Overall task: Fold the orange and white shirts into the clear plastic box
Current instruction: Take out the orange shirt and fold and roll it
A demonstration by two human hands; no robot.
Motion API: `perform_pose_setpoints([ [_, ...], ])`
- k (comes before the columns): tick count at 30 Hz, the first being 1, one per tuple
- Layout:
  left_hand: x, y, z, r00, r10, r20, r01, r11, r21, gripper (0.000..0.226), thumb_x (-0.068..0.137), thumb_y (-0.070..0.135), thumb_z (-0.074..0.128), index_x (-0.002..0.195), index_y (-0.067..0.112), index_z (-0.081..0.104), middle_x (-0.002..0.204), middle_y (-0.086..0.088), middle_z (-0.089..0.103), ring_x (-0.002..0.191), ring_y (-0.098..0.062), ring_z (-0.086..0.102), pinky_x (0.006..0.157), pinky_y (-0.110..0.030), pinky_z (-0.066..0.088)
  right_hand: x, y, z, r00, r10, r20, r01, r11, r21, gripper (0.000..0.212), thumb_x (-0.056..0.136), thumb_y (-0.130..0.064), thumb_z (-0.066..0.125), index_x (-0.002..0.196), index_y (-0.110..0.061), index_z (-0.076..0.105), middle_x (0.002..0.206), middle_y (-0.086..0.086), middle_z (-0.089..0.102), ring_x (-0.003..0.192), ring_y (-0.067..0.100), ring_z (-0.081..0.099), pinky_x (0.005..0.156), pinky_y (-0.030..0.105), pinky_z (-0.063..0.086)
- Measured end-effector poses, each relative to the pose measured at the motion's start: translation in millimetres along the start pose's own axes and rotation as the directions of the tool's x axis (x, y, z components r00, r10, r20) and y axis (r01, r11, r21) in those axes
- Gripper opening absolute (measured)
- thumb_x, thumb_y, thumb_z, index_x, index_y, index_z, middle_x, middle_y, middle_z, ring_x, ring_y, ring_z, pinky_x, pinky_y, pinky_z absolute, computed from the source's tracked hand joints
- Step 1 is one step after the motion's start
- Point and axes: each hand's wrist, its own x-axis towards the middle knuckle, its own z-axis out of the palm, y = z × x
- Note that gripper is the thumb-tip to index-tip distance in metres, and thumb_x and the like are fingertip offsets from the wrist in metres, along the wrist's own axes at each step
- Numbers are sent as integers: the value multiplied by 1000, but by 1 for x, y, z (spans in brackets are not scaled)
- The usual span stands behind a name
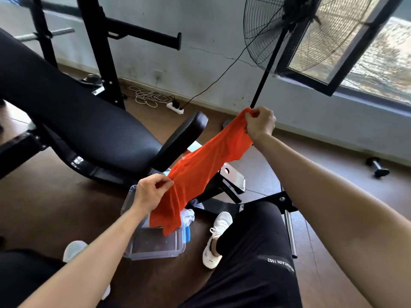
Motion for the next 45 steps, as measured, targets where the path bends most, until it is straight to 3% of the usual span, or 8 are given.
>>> perform_pose_setpoints([
  [11, 14, 12, -35, 992, -125, -32, 122, 990, -72, 10, 102, 11, 55, 93, 10, 57, 79, 5, 58, 71, -8, 53, 71, -20, 42, -9, 13, -7, 999, -15, 45, 12, 998, 67, 9, 76, -37, 69, 68, -35, 64, 80, 0, 71, 77, 32, 72, 74, 52, 61],
  [17, 22, 45, -90, 935, -227, 273, 313, 890, -331, 17, 105, 13, 51, 91, 18, 60, 77, 4, 56, 66, -3, 49, 62, -17, 44, -40, 64, 8, 972, 150, 181, -158, 987, 33, 10, 84, -20, 72, 80, -28, 70, 90, 3, 73, 89, 28, 72, 84, 46, 61],
  [21, 21, 63, -113, 878, -289, 382, 443, 792, -420, 18, 106, 17, 49, 91, 18, 60, 72, 7, 55, 61, -2, 51, 56, -16, 45, -81, 86, 35, 855, 176, 487, -181, 983, -36, 48, 82, -17, 79, 128, -13, 65, 122, 5, 69, 99, 12, 67, 94, 25, 54],
  [24, 18, 68, -117, 866, -323, 381, 479, 757, -445, 18, 106, 16, 48, 91, 17, 59, 75, 3, 56, 64, -4, 54, 59, -16, 47, -135, 82, 55, 788, 129, 601, -189, 981, 37, 42, 88, -5, 73, 127, -13, 60, 112, -3, 59, 77, -10, 61, 68, -2, 41],
  [28, 10, 64, -117, 862, -370, 346, 495, 759, -423, 20, 106, 16, 48, 90, 18, 59, 75, 2, 58, 64, -7, 55, 60, -20, 47, -217, 92, 84, 705, 212, 677, -402, 906, 135, 15, 88, -2, 70, 102, -1, 71, 84, 10, 69, 69, 16, 63, 65, 27, 54],
  [34, -1, 60, -116, 869, -451, 203, 489, 726, -483, 19, 107, 19, 46, 94, 16, 60, 82, -2, 62, 73, -10, 59, 69, -26, 50, -291, 99, 97, 385, 317, 866, -683, 729, 37, 13, 90, -24, 70, 94, -13, 64, 87, 10, 49, 65, 13, 43, 58, 25, 36],
  [38, -7, 62, -116, 880, -455, 137, 449, 703, -552, 21, 107, 18, 45, 96, 13, 62, 84, -1, 68, 76, -9, 65, 68, -23, 55, -276, 93, 113, 446, 258, 857, -697, 701, 152, 23, 92, -16, 69, 114, -9, 67, 97, 7, 66, 77, 16, 60, 62, 26, 47],
  [45, -12, 52, -122, 863, -506, 1, 418, 712, -564, 21, 107, 17, 45, 92, 18, 60, 85, -1, 62, 73, -10, 59, 66, -23, 51, -239, 85, 120, 563, 325, 759, -703, 672, 234, 8, 95, -15, 67, 89, -11, 70, 88, 9, 62, 77, 18, 53, 65, 26, 42],
])
